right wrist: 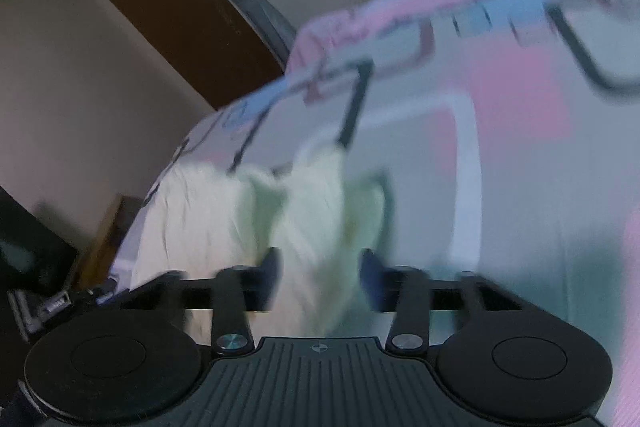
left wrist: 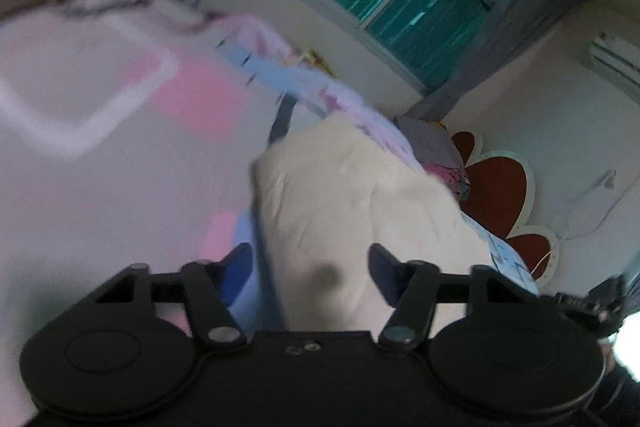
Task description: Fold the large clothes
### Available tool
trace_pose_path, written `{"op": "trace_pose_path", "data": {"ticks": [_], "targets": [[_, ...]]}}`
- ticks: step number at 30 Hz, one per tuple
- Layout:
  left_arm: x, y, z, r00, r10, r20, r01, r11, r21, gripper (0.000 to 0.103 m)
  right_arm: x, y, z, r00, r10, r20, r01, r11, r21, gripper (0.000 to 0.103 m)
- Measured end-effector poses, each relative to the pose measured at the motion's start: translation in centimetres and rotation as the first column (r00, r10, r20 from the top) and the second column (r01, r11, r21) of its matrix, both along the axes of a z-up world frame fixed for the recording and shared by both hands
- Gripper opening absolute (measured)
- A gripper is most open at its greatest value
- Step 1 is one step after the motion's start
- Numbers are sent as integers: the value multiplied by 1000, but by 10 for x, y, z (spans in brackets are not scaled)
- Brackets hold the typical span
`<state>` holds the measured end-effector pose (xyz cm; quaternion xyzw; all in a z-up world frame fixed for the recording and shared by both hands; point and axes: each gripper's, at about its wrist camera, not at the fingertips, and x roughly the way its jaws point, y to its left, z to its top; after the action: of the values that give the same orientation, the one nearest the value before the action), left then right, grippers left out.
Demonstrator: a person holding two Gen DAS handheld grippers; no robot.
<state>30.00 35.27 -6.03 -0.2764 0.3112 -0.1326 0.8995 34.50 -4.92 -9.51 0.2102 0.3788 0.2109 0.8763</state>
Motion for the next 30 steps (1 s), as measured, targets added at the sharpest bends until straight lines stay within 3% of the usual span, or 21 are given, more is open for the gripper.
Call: {"op": "trace_pose_path", "data": {"ticks": [4,6,10,15,18,24,30], "targets": [[48,-51,33,994,-74,75,66,993,100,45,29,80,31,991,83,107,-69,989,-129,33],[71,-86,43,986,-143,91,125,976,178,45,42,119,32,982,141,127,-113,972,-204,33],[101,-137,41,969,-241,59,220,943,249,42,62,160,-5,980,186,76,-153,935,-320,33],[111,-157,12,964,-266,-8,256,917,307,42,73,144,-52,993,119,-10,-115,929,-351,33],[113,-157,-5,964,-263,-32,260,920,293,42,77,135,-72,995,96,-33,-101,934,-343,33],[122,-175,-20,961,-269,-63,273,886,375,42,70,118,-89,998,61,-31,-67,955,-289,33],[121,-175,-27,954,-287,-88,299,873,384,42,66,113,-83,997,61,-43,-71,957,-282,33]]}}
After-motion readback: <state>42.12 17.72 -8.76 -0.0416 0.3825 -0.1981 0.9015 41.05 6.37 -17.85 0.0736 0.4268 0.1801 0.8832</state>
